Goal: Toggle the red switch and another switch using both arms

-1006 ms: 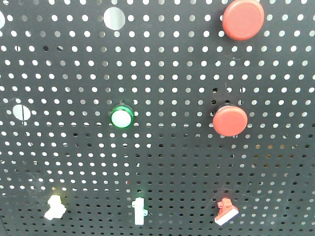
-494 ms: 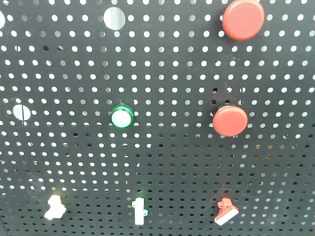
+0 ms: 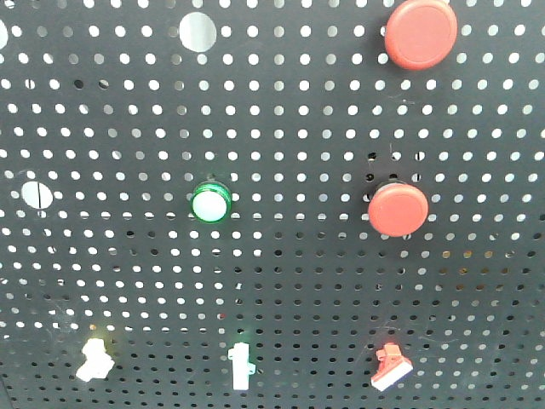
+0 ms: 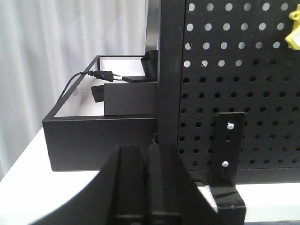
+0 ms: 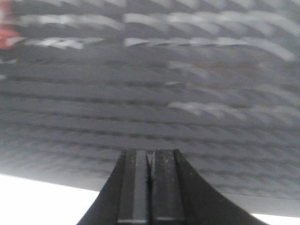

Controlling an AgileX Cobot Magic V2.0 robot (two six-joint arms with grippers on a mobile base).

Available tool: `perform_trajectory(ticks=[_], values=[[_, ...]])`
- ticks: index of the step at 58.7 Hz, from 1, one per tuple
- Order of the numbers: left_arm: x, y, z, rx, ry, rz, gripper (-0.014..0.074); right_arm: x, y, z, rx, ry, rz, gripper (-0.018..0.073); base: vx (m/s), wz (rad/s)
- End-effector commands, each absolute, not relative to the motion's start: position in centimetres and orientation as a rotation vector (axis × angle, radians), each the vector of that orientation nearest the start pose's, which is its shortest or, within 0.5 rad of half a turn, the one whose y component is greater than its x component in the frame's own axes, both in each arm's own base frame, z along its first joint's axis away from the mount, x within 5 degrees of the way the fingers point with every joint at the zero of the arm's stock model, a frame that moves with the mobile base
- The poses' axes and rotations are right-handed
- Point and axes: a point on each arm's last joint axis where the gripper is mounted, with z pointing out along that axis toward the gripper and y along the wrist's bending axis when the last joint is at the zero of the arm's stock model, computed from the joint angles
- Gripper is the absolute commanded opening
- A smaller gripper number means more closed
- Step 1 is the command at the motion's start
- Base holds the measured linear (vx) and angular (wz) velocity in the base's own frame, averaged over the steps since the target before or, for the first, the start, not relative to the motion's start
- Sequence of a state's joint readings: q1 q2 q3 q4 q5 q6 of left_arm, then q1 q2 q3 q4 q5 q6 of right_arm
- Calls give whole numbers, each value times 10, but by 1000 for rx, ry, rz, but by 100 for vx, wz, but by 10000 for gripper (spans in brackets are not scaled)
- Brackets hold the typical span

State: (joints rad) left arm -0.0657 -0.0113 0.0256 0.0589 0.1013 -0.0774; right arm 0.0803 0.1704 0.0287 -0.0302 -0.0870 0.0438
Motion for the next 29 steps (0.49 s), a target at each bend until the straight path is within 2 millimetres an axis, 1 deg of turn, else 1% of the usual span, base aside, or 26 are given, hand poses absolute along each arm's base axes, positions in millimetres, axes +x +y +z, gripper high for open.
perform_trajectory(ticks=[1,9,14,29], values=[[56,-3,198,25,1511,-73,3,64,3,209,-33,1461,23,-6,0,0],[56,-3,198,25,1511,-73,3,55,0,204,-37,1472,-49,-6,0,0],[56,-3,198,25,1510,-74,3,56,0,201,-62,1509,-70,-6,0,0],[56,-3,198,25,1510,-74,3,56,0,200,-65,1514,-74,-6,0,0]])
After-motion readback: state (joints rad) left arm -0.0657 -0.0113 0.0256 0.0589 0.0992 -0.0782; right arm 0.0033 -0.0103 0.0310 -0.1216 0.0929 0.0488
